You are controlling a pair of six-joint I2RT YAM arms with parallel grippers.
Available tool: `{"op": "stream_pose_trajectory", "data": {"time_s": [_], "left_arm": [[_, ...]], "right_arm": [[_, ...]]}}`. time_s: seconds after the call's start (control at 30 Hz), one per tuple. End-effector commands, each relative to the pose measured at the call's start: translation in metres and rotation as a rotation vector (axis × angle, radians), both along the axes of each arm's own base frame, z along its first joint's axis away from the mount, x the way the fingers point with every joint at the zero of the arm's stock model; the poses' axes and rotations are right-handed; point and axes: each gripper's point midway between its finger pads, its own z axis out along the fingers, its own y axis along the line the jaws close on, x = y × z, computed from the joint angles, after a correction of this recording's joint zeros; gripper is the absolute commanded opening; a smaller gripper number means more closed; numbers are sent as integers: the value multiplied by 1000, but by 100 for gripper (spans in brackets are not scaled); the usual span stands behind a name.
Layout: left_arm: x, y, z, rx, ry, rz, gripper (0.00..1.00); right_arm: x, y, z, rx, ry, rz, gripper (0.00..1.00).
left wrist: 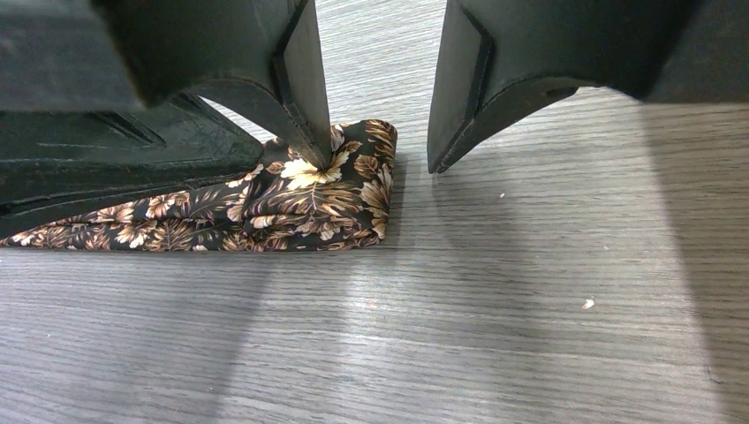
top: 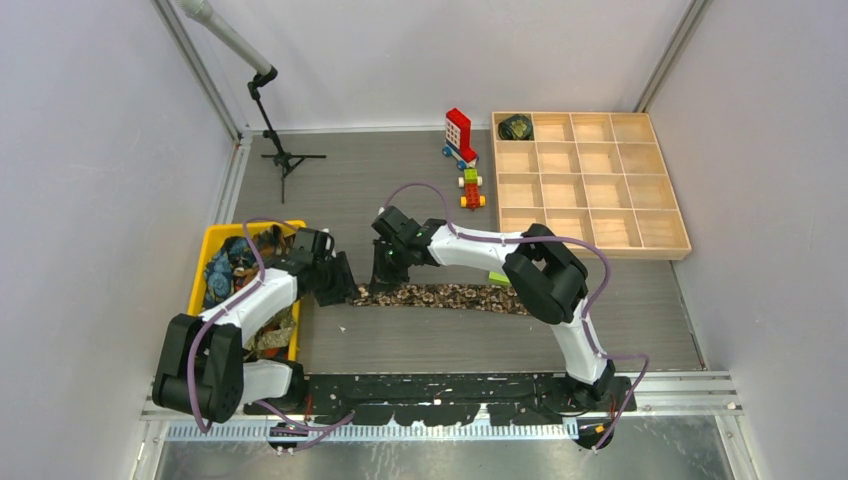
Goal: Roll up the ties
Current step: Roll the tie at the center of the board.
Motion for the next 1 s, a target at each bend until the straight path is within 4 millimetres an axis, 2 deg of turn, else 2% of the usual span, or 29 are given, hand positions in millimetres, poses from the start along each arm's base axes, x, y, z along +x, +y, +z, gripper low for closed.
{"op": "stream_pose_trajectory", "data": {"time_s": [0.0,0.07,0.2,0.3,0.63,0.97], "left_arm": [[8,-2,9,-10,-63,-25,47],[9,-2,11,-12,-75,-26,49],[9,-3,15,-19,-98,-31,59],[9,-5,16,-29,-106,-39,63],[12,-12,23,-80,-143,-46,63],[15,-27,17,-158,-121,-76,59]], "right_arm": [[5,-1,2,2,-23,4,12],[4,-2,0,-2,-18,4,12],[3,-4,-3,-7,-12,3,12],[1,-6,-5,-11,-9,-1,12],[-1,-7,-11,-5,5,-8,12],[2,2,-7,16,7,-6,12]]}}
